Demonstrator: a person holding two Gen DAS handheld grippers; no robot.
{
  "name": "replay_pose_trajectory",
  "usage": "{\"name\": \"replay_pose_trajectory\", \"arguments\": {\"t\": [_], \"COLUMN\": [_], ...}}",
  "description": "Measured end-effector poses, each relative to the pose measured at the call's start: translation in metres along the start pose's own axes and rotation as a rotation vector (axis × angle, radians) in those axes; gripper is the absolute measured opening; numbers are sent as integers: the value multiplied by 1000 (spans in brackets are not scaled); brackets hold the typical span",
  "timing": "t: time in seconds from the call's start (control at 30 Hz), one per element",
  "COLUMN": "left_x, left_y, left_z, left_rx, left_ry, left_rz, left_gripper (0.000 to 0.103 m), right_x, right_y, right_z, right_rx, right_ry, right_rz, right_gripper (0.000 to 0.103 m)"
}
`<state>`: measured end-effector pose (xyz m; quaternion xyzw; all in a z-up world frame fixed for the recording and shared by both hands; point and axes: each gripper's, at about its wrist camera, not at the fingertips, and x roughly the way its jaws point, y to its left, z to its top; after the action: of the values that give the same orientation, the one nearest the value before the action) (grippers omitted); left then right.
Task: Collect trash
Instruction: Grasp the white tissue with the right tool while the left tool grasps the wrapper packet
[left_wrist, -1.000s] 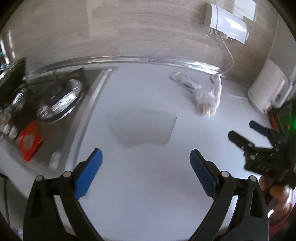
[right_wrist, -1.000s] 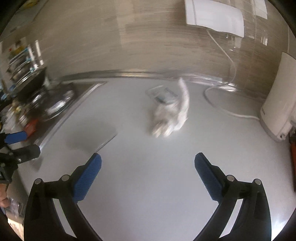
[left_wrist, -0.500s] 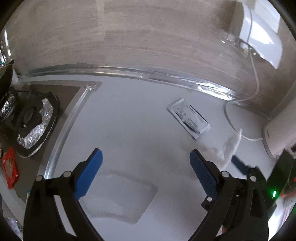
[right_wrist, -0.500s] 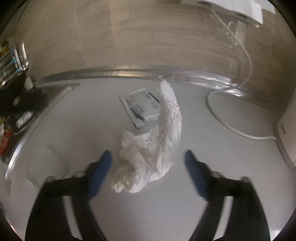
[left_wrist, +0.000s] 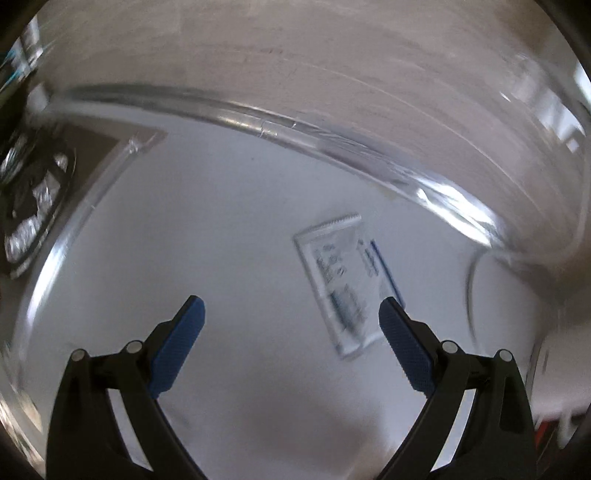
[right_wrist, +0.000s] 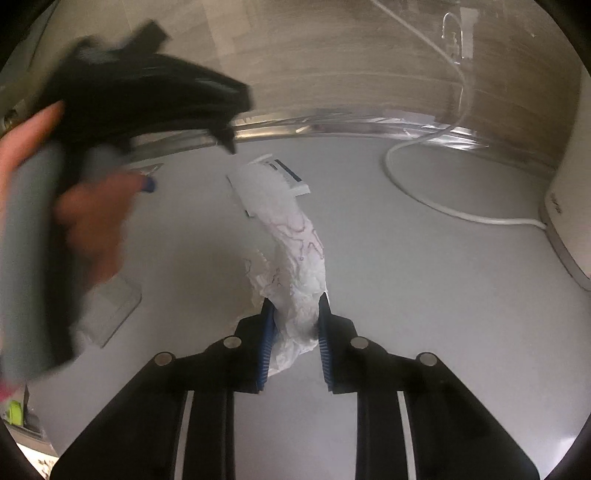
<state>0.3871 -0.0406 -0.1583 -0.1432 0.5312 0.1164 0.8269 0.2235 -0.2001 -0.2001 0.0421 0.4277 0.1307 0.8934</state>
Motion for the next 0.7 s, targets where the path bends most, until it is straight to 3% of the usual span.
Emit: {"name": "replay_pose_trajectory", "arguments": {"t": [0.13, 0.43, 0.7], "left_x": [18, 55, 64], "left_y": [-18, -43, -52], "left_z": [9, 8, 7], "left_rx": [-57, -70, -98], "left_ry": [19, 75, 79], "left_rz": [44, 160, 150], "left_gripper": [91, 91, 92], "right_x": [-14, -29, -39], "right_y": [-4, -11, -15], "right_z": [-6, -11, -16], "right_rx": [-6, -4, 31], "right_ry": [-13, -36, -39], "right_rz": [10, 17, 3], "right_gripper": [23, 23, 23]}}
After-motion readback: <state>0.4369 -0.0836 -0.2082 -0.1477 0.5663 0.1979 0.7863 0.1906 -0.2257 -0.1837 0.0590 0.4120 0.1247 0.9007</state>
